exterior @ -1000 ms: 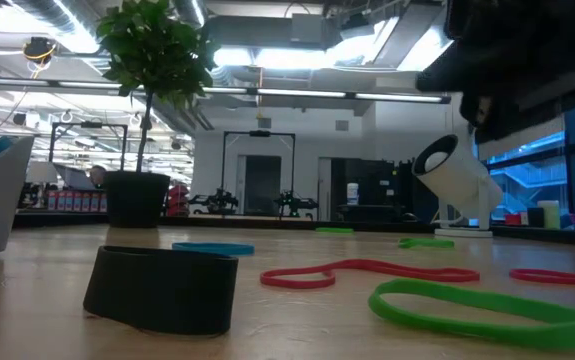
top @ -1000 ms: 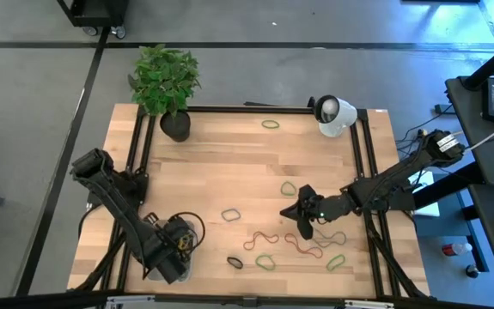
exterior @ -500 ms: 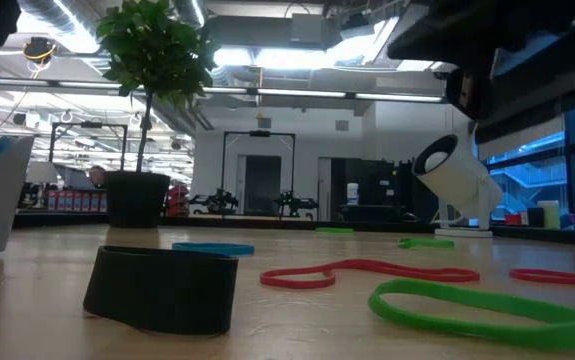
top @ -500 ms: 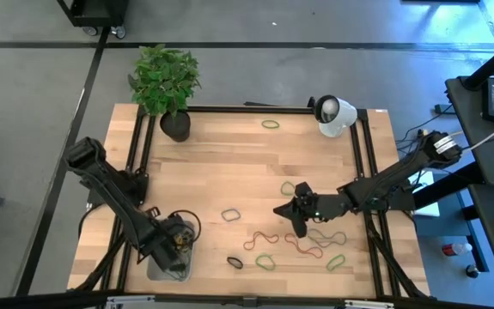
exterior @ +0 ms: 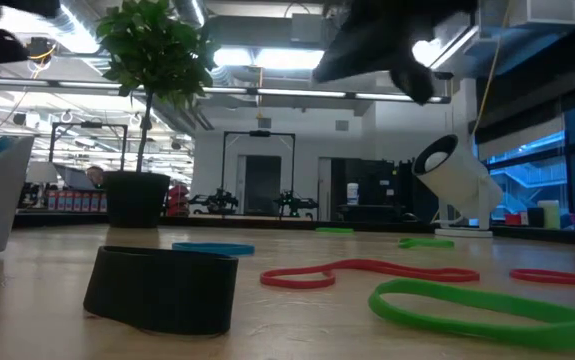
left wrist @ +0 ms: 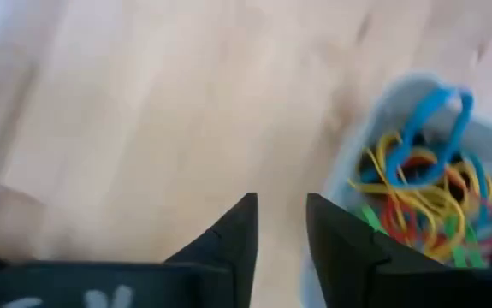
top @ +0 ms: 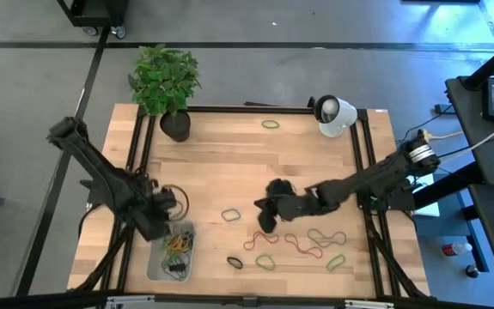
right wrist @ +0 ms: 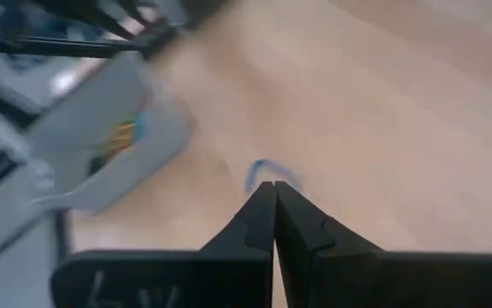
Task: Pick and place rubber bands into bin
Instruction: Put the green rubber band into the bin
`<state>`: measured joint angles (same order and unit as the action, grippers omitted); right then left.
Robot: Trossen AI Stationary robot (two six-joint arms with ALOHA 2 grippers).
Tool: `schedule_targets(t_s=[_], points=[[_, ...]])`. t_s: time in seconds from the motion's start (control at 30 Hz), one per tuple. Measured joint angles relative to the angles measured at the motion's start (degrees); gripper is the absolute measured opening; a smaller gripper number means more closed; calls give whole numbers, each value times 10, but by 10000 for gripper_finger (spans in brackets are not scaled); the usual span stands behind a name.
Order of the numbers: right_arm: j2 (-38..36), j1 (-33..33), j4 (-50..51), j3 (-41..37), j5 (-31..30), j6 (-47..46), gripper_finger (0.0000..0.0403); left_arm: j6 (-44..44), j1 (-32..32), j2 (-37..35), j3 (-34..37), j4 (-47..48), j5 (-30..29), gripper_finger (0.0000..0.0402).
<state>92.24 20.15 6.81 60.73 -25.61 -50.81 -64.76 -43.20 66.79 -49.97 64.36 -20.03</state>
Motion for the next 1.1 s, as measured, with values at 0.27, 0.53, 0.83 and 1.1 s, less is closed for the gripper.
schedule_targets(t_s=[0.27,0.53,0.83,1.1], points=[[67,-127,277,146,20,0,21,118,108,-169,130,-105,-24,15],[106,-314,288,147,48,49,112,152,193,-287,210,-207,-21,1],[179,-471,202,146,126,112,240,164,240,-346,210,-209,-60,1],[259,-566,189,181,302,44,266,155,270,-353,210,-209,-60,1]])
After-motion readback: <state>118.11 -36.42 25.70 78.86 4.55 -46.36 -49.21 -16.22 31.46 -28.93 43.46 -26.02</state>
